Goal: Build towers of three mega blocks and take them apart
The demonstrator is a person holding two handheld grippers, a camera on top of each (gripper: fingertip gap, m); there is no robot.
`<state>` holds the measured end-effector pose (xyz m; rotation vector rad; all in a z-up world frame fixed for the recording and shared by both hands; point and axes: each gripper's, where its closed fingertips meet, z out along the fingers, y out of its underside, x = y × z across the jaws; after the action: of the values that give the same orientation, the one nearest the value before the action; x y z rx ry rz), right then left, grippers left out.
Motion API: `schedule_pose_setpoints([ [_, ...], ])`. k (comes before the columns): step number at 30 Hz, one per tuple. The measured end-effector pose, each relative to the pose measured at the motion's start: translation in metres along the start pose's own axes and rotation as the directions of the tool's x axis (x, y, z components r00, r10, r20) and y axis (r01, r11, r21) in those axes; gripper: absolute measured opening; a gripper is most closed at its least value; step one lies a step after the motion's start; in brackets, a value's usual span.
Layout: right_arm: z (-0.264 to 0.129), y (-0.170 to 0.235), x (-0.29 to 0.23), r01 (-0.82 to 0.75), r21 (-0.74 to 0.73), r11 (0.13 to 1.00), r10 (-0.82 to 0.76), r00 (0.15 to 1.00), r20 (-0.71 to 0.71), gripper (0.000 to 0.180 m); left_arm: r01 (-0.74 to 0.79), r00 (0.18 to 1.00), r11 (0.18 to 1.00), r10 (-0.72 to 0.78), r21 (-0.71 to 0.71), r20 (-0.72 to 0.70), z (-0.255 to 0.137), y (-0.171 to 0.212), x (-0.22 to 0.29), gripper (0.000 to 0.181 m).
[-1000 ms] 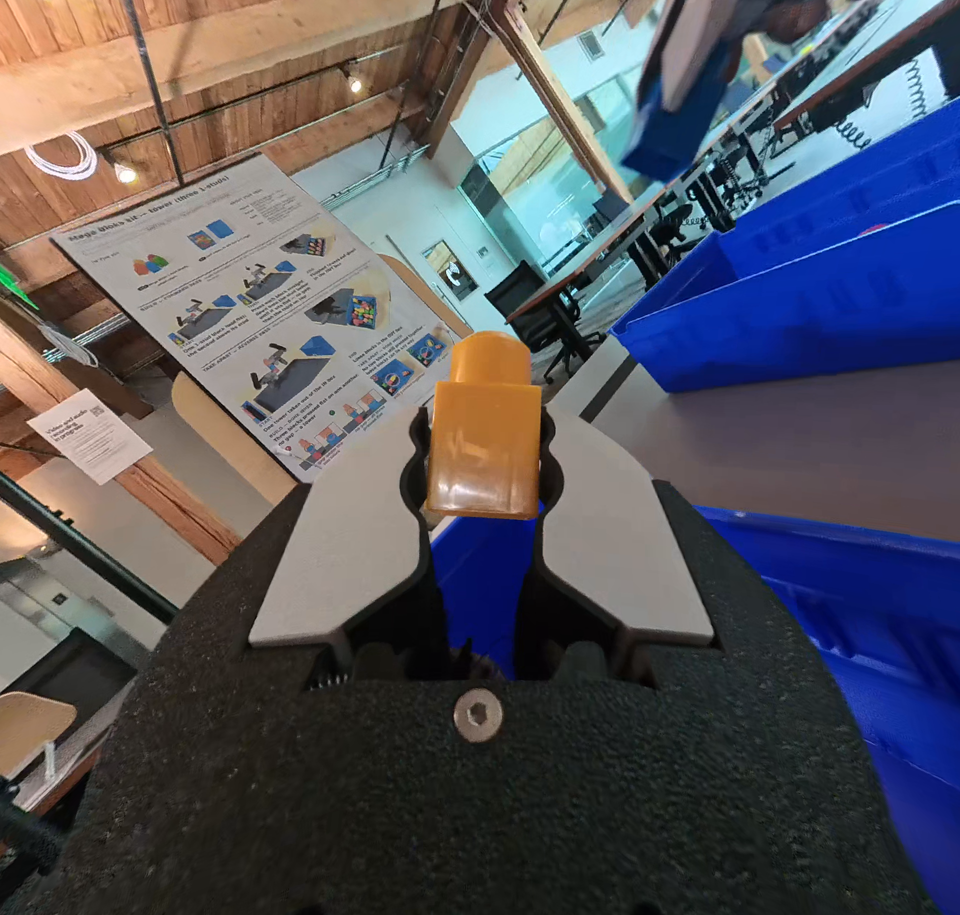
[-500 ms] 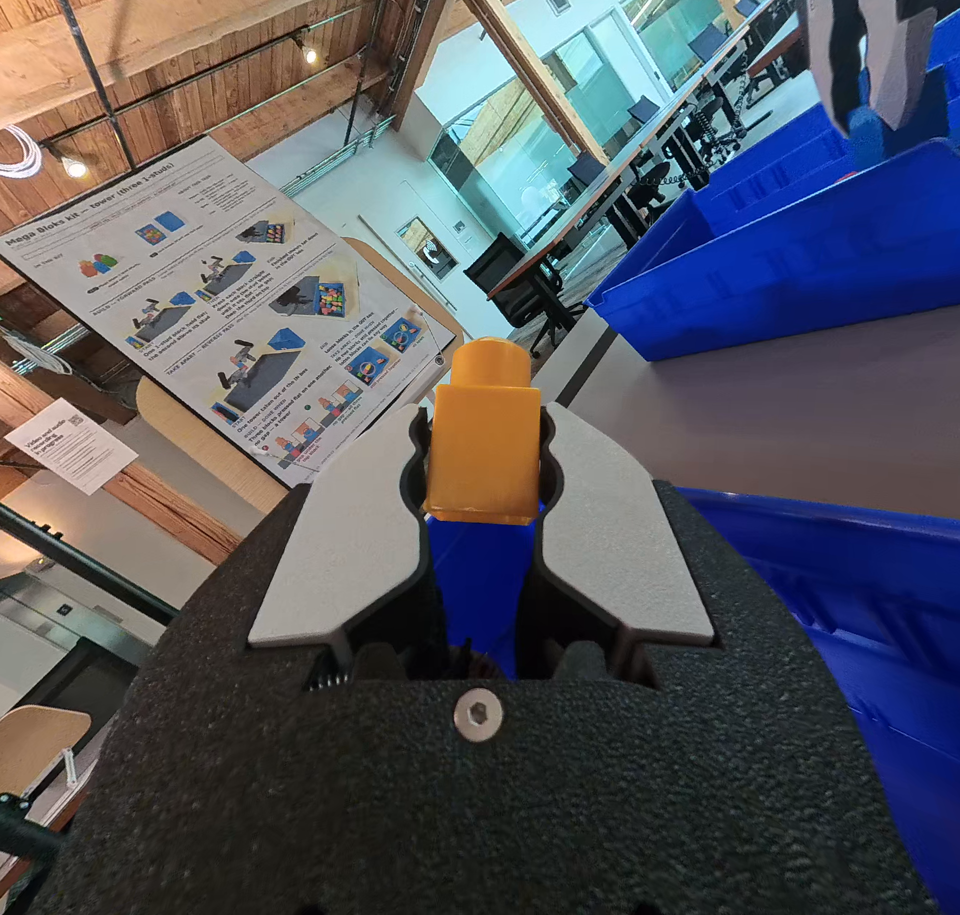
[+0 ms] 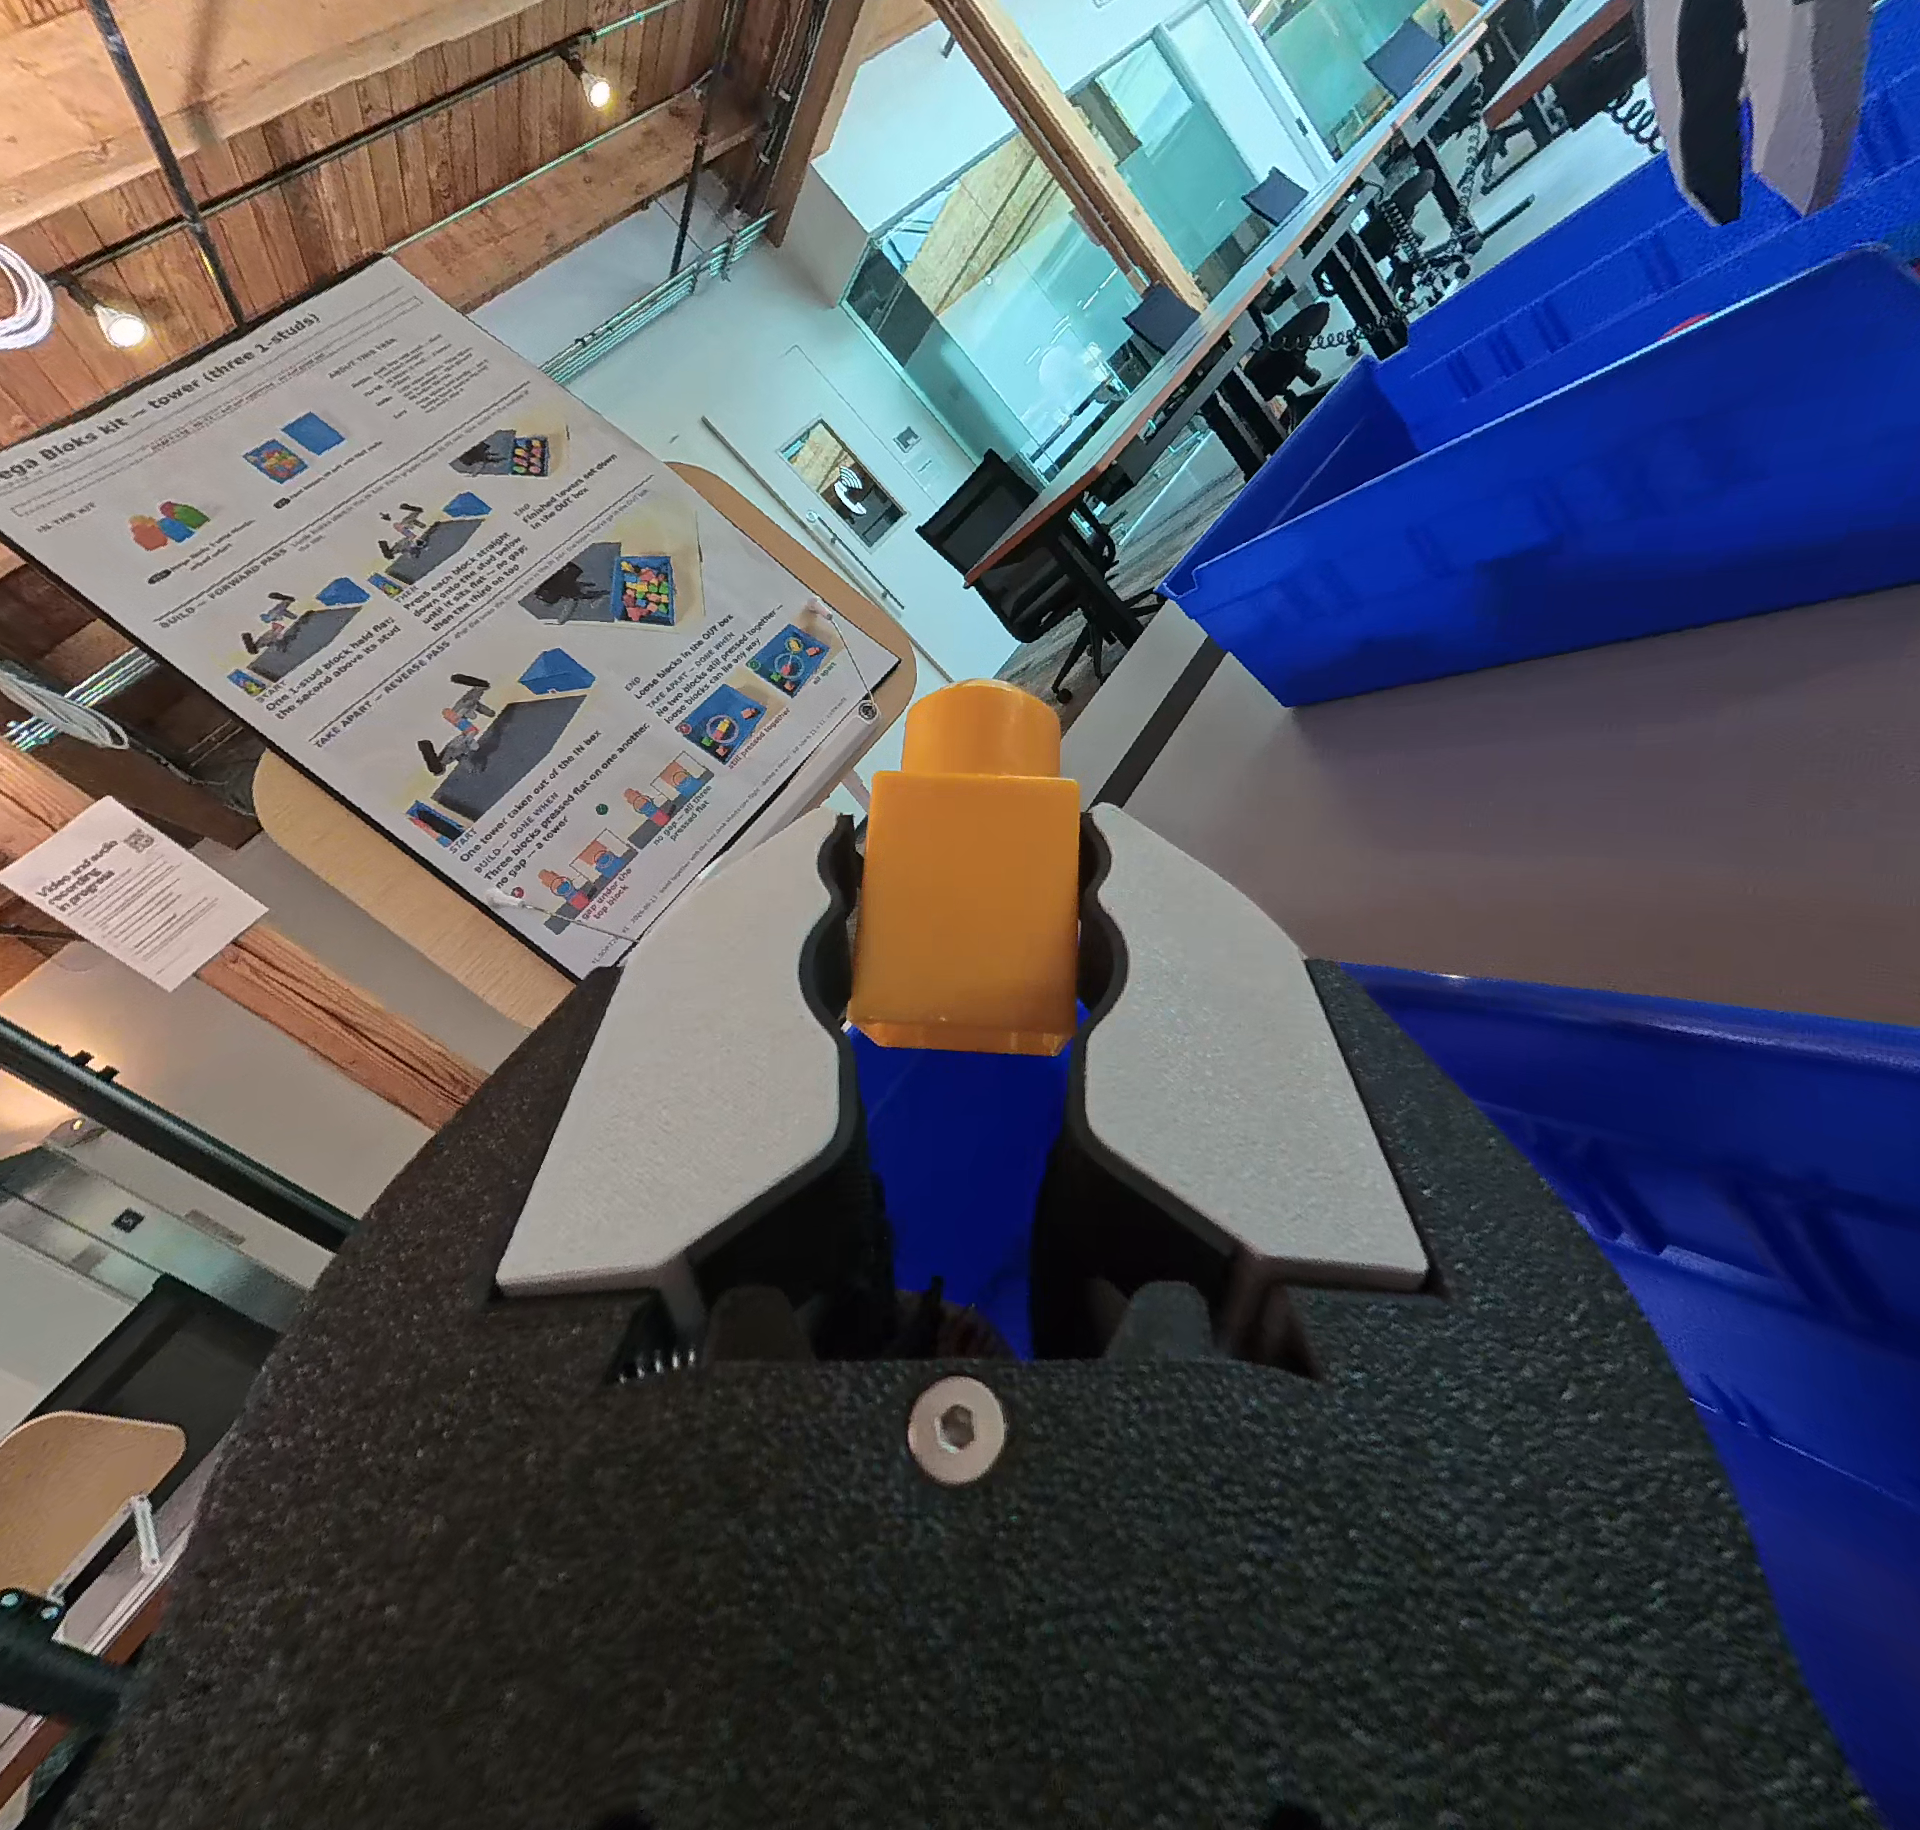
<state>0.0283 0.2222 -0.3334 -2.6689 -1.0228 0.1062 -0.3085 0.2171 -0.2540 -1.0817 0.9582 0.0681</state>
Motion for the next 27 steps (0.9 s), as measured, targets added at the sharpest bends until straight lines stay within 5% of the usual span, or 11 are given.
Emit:
schedule_pose_setpoints([
  [3, -0.008, -0.012, -0.002, 0.066, 0.063, 0.996, -0.063, 0.997, -0.041, 0.047, 0.002, 1.000, 1.000, -0.002, 0.002, -0.004, 0.000, 0.000, 0.001, 0.040],
  [7, -0.038, -0.071, -0.031, 0.282, 0.344, 0.896, -0.260, 0.959, -0.110, 0.052, -0.005, 1.000, 1.000, 0.005, 0.010, -0.004, 0.001, -0.002, 0.002, 0.040],
  [11, -0.084, -0.140, -0.103, 0.414, 0.676, 0.609, -0.458, 0.880, -0.127, 0.059, -0.018, 1.000, 0.999, 0.018, 0.030, 0.023, 0.001, -0.006, -0.001, 0.040],
  [14, -0.110, -0.177, -0.169, 0.332, 0.855, 0.399, -0.581, 0.813, -0.044, 0.065, -0.040, 0.997, 0.998, 0.037, 0.052, 0.061, -0.001, -0.011, -0.006, 0.040],
  [20, -0.074, -0.218, -0.240, 0.066, 0.816, 0.574, -0.568, 0.750, 0.339, 0.065, -0.049, 0.997, 0.995, 0.043, 0.089, 0.064, -0.002, -0.018, -0.005, 0.040],
  [27, -0.031, -0.225, -0.273, 0.034, 0.734, 0.678, -0.540, 0.700, 0.467, 0.056, -0.033, 0.999, 0.990, 0.031, 0.139, 0.015, -0.002, -0.026, 0.004, 0.040],
])
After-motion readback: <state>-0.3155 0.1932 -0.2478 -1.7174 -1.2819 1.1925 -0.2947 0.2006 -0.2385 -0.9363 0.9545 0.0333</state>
